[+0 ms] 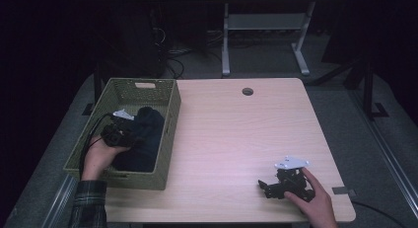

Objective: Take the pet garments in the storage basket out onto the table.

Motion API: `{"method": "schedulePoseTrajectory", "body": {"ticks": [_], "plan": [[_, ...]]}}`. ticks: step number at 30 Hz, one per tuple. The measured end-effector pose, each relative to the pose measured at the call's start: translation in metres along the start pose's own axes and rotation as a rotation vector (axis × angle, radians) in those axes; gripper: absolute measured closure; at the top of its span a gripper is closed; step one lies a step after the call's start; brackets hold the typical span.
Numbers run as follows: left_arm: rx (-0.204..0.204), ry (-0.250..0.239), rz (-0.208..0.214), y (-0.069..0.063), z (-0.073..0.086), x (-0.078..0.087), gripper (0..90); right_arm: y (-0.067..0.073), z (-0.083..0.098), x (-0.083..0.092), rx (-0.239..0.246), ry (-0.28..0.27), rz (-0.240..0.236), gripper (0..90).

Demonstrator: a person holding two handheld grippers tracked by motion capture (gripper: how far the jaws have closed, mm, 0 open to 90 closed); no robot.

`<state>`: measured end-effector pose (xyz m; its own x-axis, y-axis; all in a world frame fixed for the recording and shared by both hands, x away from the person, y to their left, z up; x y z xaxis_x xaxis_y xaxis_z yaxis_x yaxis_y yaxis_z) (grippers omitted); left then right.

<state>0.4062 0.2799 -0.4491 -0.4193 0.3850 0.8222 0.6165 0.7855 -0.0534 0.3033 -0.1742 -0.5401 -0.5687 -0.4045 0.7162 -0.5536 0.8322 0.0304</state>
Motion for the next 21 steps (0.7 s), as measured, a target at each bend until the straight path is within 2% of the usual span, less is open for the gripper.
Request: {"method": "schedulePoseTrajectory", "body": {"ticks": [3,4,5,7,9,19,21], "plan": [[0.016,-0.029,-0.005,0.001,-0.003,0.005,64.8,0.0,0.0,0.0,0.0,0.0,0.0,0.0],[0.028,-0.059,-0.007,0.003,-0.005,0.011,64.9,0.0,0.0,0.0,0.0,0.0,0.0,0.0],[0.028,-0.059,-0.007,0.003,-0.005,0.011,64.9,0.0,0.0,0.0,0.0,0.0,0.0,0.0],[0.048,-0.103,-0.007,0.006,-0.008,0.019,65.0,0.0,0.0,0.0,0.0,0.0,0.0,0.0],[0.056,-0.127,-0.007,0.007,-0.01,0.024,65.0,0.0,0.0,0.0,0.0,0.0,0.0,0.0],[0.075,-0.211,0.004,0.012,-0.015,0.042,65.0,0.0,0.0,0.0,0.0,0.0,0.0,0.0],[0.075,-0.243,0.011,0.01,-0.019,0.048,65.0,0.0,0.0,0.0,0.0,0.0,0.0,0.0]]}}
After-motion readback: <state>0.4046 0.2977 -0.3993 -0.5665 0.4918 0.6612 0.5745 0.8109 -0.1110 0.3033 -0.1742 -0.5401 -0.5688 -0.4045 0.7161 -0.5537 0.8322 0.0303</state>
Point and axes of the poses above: each handheld gripper's, and its own axes: x roughly backward along the jaws, z roughly out of its underside, y roughly to its left, the point moved 8 cm from there along -x, roughly forward along the jaws
